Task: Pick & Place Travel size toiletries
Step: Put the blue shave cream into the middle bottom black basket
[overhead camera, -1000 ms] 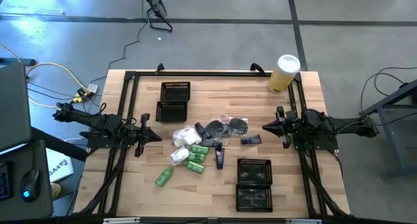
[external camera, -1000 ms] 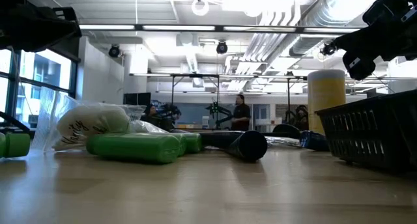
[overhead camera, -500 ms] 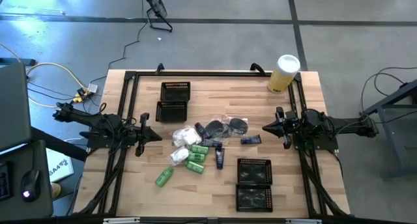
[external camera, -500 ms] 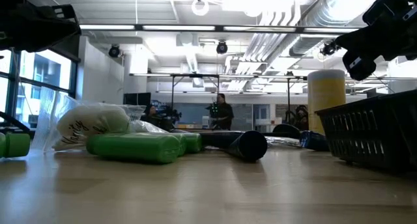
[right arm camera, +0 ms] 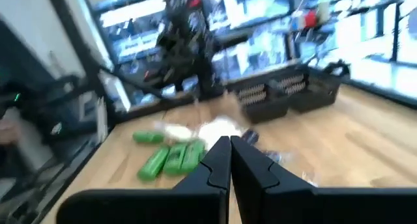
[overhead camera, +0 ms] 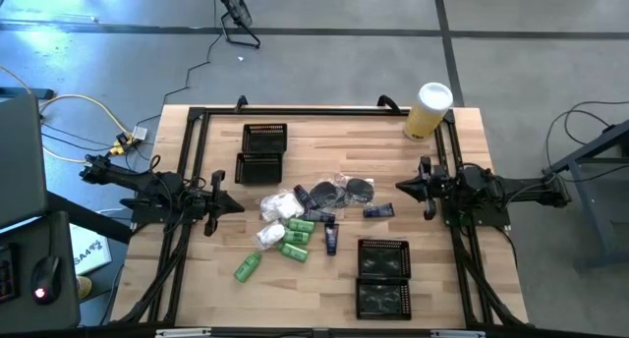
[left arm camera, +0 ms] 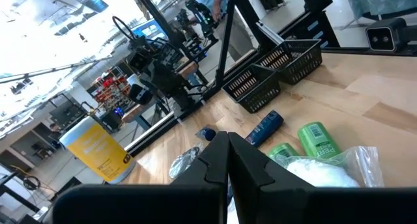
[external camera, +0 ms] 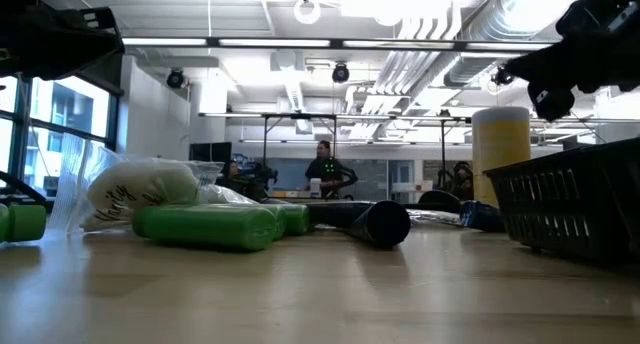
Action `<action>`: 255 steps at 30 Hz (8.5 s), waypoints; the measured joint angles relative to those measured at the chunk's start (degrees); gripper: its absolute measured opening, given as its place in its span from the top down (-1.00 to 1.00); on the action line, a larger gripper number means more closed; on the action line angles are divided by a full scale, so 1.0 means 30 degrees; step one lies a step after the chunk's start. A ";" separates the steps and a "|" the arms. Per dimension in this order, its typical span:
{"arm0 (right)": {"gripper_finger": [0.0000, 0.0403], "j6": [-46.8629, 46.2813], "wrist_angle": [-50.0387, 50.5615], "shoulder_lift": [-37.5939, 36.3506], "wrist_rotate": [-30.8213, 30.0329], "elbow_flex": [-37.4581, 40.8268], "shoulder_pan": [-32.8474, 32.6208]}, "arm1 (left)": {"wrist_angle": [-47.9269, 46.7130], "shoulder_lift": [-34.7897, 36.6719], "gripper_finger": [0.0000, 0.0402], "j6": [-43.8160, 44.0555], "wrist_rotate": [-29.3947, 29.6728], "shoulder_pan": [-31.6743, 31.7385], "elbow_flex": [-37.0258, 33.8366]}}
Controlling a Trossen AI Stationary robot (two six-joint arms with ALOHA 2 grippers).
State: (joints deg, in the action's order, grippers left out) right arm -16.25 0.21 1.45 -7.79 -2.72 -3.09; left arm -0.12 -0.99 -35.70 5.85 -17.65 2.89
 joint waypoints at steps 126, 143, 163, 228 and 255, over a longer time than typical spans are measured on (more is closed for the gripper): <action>-0.02 -0.0125 0.6354 2.5631 0.1712 -1.1800 -0.0957 | -0.0428 0.0004 1.00 0.0998 0.6929 0.0007 0.0031; -0.02 0.0166 0.1996 2.5624 0.1617 -0.8813 -0.0795 | -0.0452 0.0004 1.00 0.0998 0.6929 0.0007 0.0016; -0.02 0.0714 0.0774 2.7591 0.1502 -0.8740 -0.0830 | -0.0530 0.0004 1.00 0.0998 0.6921 0.0006 0.0016; -0.01 -0.0568 -0.0202 2.7379 0.2028 -0.8743 -0.0845 | -0.0576 0.0004 1.00 0.0991 0.6921 0.0007 0.0002; 0.32 -0.0565 -0.0307 2.7372 0.2076 -0.8743 -0.0845 | -0.0583 0.0004 1.00 0.0991 0.6919 0.0000 0.0002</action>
State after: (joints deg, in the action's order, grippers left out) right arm -17.95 -0.71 83.57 -1.56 -28.95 -5.63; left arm -1.87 -0.97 -32.73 26.60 -17.65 2.90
